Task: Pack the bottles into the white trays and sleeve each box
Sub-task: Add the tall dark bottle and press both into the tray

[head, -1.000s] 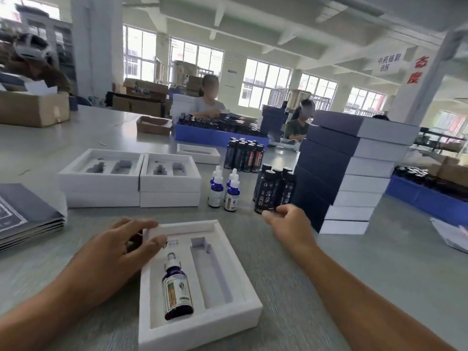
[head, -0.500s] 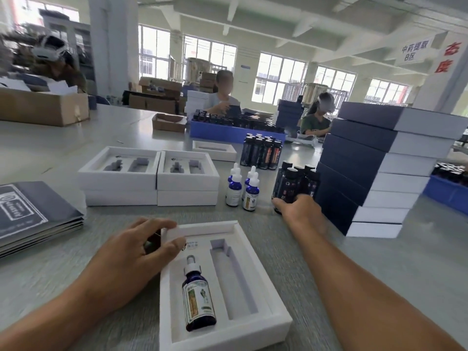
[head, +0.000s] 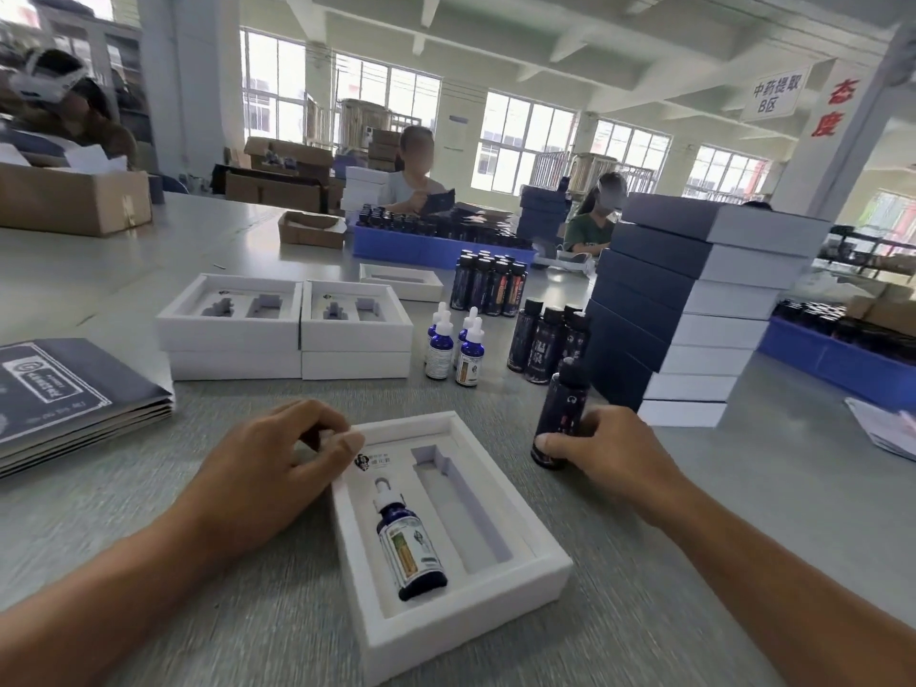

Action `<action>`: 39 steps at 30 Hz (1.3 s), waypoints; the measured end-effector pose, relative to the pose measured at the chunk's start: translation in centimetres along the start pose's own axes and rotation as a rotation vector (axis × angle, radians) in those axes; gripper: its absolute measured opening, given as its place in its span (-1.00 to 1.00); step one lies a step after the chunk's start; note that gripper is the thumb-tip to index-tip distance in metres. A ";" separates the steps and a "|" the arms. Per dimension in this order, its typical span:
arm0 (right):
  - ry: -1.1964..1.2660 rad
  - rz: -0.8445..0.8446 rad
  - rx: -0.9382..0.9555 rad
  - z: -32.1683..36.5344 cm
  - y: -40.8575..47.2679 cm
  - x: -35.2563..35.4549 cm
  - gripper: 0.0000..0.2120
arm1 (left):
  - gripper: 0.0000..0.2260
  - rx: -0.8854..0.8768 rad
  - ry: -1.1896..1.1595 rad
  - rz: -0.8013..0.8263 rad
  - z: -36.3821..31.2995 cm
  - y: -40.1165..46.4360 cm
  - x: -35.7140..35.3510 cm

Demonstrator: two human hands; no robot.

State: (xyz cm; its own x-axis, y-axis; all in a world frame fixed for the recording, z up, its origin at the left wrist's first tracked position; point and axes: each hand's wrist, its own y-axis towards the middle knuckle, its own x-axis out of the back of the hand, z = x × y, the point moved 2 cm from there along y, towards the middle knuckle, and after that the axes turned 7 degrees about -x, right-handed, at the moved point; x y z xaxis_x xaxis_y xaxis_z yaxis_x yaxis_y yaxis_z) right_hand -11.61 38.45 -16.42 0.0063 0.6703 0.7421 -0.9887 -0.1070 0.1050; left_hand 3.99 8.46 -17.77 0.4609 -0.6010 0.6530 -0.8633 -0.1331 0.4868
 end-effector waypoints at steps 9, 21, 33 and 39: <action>-0.026 -0.069 0.119 0.8 -4.6 0.4 -0.69 | -0.52 -0.036 0.052 0.046 -0.1 -0.3 -0.3; -0.229 -0.078 0.505 6.4 -11.4 -0.5 -0.54 | -0.74 -0.043 0.056 0.032 0.6 -0.3 -0.5; -0.376 0.073 0.526 6.3 -11.5 -1.4 -0.21 | -0.74 -0.059 0.045 0.003 0.8 -0.3 -0.5; -0.273 0.167 0.560 6.2 -11.1 -0.9 -0.28 | -0.74 -0.065 0.042 0.004 0.8 -0.2 -0.5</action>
State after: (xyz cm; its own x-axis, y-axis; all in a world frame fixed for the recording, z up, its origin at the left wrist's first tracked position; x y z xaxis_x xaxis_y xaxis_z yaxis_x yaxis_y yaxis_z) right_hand 0.27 34.52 -14.16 -0.0297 0.4083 0.9124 -0.7521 -0.6103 0.2487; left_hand 3.78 8.13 -18.69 0.4666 -0.5680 0.6779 -0.8506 -0.0784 0.5199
